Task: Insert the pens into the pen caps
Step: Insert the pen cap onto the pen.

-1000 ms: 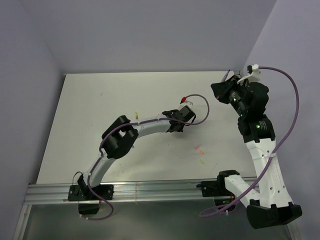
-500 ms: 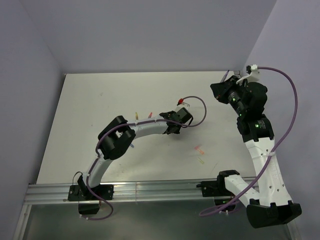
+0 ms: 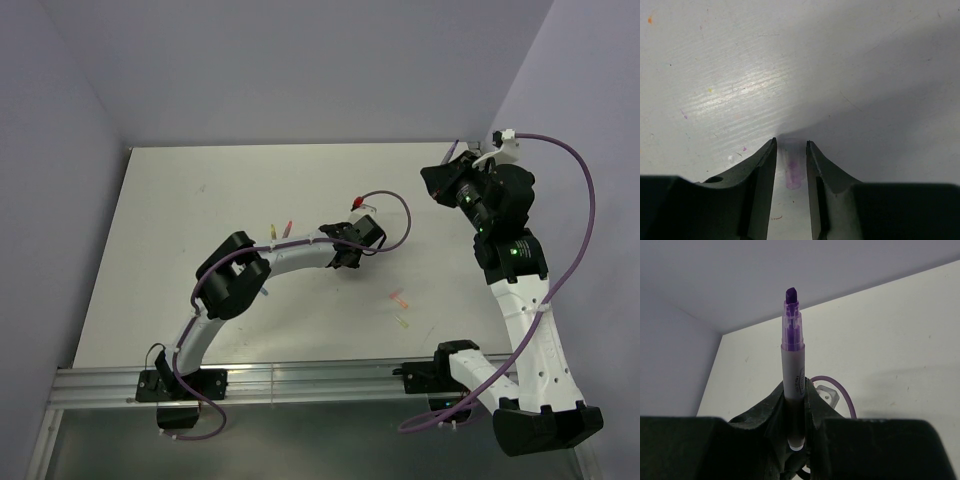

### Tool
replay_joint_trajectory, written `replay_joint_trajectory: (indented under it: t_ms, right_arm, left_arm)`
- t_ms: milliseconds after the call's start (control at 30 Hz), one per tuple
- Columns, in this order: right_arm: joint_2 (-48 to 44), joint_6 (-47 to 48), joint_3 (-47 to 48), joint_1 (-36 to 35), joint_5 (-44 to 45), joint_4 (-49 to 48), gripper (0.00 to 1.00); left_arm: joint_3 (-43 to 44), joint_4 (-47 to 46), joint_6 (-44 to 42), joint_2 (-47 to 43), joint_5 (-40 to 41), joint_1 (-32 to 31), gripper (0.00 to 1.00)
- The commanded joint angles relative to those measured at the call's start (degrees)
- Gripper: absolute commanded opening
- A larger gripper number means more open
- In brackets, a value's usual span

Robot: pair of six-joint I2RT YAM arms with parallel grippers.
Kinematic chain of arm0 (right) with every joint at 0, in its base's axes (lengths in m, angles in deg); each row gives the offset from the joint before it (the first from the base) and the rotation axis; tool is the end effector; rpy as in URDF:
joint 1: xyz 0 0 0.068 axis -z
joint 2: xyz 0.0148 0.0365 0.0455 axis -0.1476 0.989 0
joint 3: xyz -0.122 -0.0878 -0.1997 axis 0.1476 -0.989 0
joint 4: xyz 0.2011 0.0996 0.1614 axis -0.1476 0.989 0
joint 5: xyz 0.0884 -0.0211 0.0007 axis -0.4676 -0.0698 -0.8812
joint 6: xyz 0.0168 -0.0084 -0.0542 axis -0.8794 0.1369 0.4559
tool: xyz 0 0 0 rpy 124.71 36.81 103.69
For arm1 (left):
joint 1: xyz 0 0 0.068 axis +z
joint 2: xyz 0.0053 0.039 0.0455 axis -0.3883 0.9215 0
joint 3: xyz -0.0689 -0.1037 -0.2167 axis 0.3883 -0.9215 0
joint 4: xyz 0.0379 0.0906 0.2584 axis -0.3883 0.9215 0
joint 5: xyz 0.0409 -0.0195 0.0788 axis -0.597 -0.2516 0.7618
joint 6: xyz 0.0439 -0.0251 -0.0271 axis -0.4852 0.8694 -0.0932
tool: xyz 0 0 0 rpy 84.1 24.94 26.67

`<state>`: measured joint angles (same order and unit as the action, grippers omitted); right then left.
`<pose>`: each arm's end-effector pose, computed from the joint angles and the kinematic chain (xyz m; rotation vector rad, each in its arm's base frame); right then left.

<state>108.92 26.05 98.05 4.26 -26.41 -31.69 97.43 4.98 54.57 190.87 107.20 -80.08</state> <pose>0.2264 0.0245 0.4082 0.2386 1.7181 0.6031 0.2718 -0.3900 0.1274 0.4270 2.4074 -0.0806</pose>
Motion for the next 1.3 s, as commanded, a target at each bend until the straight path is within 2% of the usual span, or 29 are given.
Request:
replay_joint_trajectory:
  t_ms: [0,167,300,400,433,467,567,767,900,1067,1133,1233,1267]
  right_arm:
    - [-0.3,0.3,-0.4,0.5,-0.3,-2.3,0.0]
    - [-0.4,0.3,-0.6,0.4,-0.5,-2.4,0.0]
    - [-0.3,0.6,-0.4,0.5,-0.2,-1.8,0.0]
    - [-0.5,0.5,-0.6,0.5,-0.6,-2.1,0.0]
    - [-0.4,0.5,-0.6,0.5,-0.7,-2.1,0.0]
    - [-0.2,0.6,-0.6,0.4,-1.1,-2.2,0.0]
    - [-0.1,0.7,-0.3,0.4,-1.3,-1.9,0.0]
    - [0.6,0.5,-0.4,0.4,-3.5,-2.5,0.0]
    - [2.0,-0.1,-0.6,0.5,-7.1,-4.1,0.0]
    - [3.3,-2.5,-3.5,-0.1,-16.8,-8.4,0.0]
    - [3.7,-3.8,-5.1,-1.6,-19.4,-11.0,0.0]
    - [4.2,-2.2,-7.1,-7.3,-18.2,-12.4,0.0]
    - [4.2,-1.7,-8.6,-8.9,-18.2,-13.2,0.0]
  left_arm:
    - [1.1,3.1,2.1,-1.4,-0.7,-0.2,0.35]
    - [1.7,3.3,2.5,0.1,-1.3,-0.1,0.3]
    - [3.1,4.5,3.2,1.3,-2.0,0.0,0.22]
    - [3.0,4.3,3.5,1.4,-2.6,0.3,0.13]
    - [3.0,4.3,3.6,1.3,-2.7,0.5,0.02]
    - [2.6,4.2,3.7,1.1,-2.9,0.7,0.0]
    - [0.2,0.9,4.4,-2.6,-6.5,1.9,0.0]
    - [-14.0,-14.2,9.6,-17.6,-18.2,11.4,0.0]
    - [-16.5,-19.9,11.2,-25.2,-21.4,15.0,0.0]
    - [-18.6,-27.8,14.5,-33.4,-25.0,19.8,0.0]
    - [-20.5,-32.0,16.0,-36.9,-28.3,22.8,0.0]
    - [-23.9,-37.3,18.6,-40.8,-33.5,26.7,0.0]
    - [-25.1,-41.6,20.5,-41.8,-35.0,27.6,0.0]
